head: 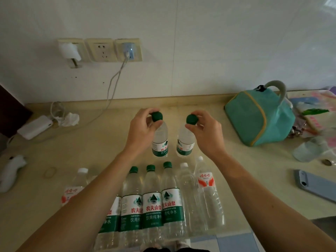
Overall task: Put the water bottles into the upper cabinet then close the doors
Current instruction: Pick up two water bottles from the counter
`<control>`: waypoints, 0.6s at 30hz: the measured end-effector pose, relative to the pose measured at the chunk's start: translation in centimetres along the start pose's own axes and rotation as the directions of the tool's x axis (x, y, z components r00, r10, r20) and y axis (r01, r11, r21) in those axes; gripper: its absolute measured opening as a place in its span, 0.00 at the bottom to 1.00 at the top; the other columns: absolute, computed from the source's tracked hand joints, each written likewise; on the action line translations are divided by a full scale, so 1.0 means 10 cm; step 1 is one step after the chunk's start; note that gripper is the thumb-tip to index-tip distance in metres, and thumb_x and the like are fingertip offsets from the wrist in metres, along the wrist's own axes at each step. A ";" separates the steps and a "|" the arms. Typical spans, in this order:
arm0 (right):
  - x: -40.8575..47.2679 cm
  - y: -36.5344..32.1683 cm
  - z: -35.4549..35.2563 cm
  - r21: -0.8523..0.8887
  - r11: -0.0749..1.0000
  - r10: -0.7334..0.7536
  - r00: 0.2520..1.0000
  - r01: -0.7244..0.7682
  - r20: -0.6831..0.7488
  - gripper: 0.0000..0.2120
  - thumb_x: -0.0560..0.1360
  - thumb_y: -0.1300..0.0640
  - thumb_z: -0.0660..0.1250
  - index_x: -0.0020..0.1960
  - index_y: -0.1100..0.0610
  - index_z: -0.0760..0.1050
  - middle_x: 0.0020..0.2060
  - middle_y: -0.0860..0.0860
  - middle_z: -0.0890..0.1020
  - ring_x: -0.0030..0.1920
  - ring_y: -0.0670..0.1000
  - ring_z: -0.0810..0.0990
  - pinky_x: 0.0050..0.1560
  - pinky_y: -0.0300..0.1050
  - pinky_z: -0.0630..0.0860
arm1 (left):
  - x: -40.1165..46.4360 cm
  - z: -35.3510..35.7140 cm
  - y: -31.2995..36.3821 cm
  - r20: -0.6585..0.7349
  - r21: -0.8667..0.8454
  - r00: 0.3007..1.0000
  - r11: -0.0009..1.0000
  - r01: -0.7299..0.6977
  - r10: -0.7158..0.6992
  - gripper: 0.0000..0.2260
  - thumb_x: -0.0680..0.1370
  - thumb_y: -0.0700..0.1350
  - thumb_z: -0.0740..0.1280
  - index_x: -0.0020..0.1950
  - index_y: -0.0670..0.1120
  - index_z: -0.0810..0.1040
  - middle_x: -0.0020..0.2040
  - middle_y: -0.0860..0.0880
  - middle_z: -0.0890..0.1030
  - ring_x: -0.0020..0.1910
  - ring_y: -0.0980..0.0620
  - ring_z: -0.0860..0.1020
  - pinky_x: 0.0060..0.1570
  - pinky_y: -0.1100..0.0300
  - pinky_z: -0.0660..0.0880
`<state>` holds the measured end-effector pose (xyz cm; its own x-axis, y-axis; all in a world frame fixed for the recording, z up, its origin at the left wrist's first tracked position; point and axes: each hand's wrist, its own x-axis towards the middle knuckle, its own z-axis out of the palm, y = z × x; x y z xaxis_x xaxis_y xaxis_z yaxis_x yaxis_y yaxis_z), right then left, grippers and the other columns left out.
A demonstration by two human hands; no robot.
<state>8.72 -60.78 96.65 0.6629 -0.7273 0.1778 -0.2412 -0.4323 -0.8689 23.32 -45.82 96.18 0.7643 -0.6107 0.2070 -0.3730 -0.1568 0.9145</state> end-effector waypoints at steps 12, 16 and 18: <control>0.16 0.32 0.06 0.017 0.998 -0.063 0.993 0.062 0.104 0.15 0.75 0.54 0.74 0.58 0.46 0.74 0.46 0.32 0.79 0.51 0.35 0.79 0.52 0.27 0.74 | -0.02 -0.01 -0.18 0.116 0.078 0.993 0.997 0.007 -0.016 0.15 0.78 0.38 0.72 0.63 0.49 0.75 0.62 0.49 0.78 0.63 0.55 0.78 0.67 0.57 0.74; 0.11 0.50 0.05 0.061 0.997 -0.062 0.985 0.053 0.160 0.18 0.73 0.44 0.74 0.59 0.40 0.72 0.50 0.23 0.77 0.54 0.30 0.77 0.52 0.23 0.73 | -0.13 0.03 -0.31 0.119 0.057 0.991 0.997 0.047 -0.054 0.18 0.78 0.46 0.72 0.66 0.55 0.73 0.63 0.52 0.76 0.66 0.56 0.75 0.70 0.51 0.72; 0.09 0.65 0.07 0.093 0.995 0.005 0.974 -0.027 0.227 0.24 0.68 0.36 0.74 0.61 0.37 0.71 0.53 0.25 0.78 0.56 0.32 0.78 0.54 0.29 0.75 | -0.20 0.07 -0.40 0.087 0.059 0.993 0.995 0.079 -0.083 0.22 0.77 0.50 0.73 0.68 0.61 0.69 0.67 0.54 0.74 0.68 0.58 0.73 0.70 0.52 0.71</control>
<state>8.20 -63.84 90.86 0.8052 -0.5895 0.0637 -0.1922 -0.3611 -0.9125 22.86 -44.53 91.86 0.7440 -0.6609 0.0988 -0.3421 -0.2497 0.9059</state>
